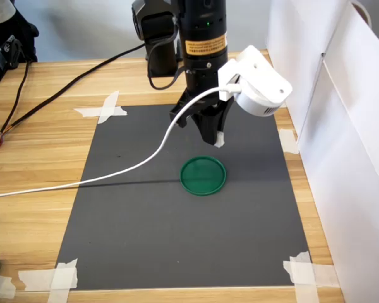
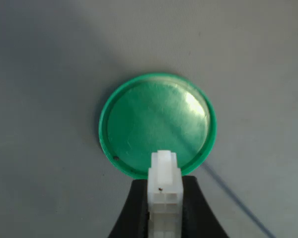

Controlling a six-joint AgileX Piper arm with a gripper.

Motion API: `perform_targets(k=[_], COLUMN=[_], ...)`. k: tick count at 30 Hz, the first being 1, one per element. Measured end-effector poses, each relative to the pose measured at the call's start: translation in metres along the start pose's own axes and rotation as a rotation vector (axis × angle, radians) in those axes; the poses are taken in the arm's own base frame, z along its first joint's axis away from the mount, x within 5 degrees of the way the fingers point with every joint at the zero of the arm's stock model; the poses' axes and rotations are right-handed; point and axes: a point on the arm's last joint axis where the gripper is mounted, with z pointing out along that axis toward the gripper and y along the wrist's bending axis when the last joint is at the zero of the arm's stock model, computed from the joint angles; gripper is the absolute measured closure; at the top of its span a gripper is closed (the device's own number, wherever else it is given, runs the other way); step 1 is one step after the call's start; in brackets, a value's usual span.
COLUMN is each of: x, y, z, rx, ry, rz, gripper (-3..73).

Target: Grasp a white terminal and put it in the green lid.

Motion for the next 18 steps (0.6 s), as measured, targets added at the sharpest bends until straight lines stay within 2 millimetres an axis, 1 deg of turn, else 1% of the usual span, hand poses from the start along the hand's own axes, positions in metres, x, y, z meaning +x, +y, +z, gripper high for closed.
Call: perform_targets(k=[8,10,14,18], x=[0.016,0.022,0.031,0.036], y=[0.006,0.003,-0.009,-0.015], z=[0.026,0.032,0.041,0.047], rx=[0.026,0.035,0.051,0.044], ry=[0.038,0.032,0.032,0.041], rz=[0.002,0.031,0.078,0.062], gripper=[60.0,60.0,60.0,60.0])
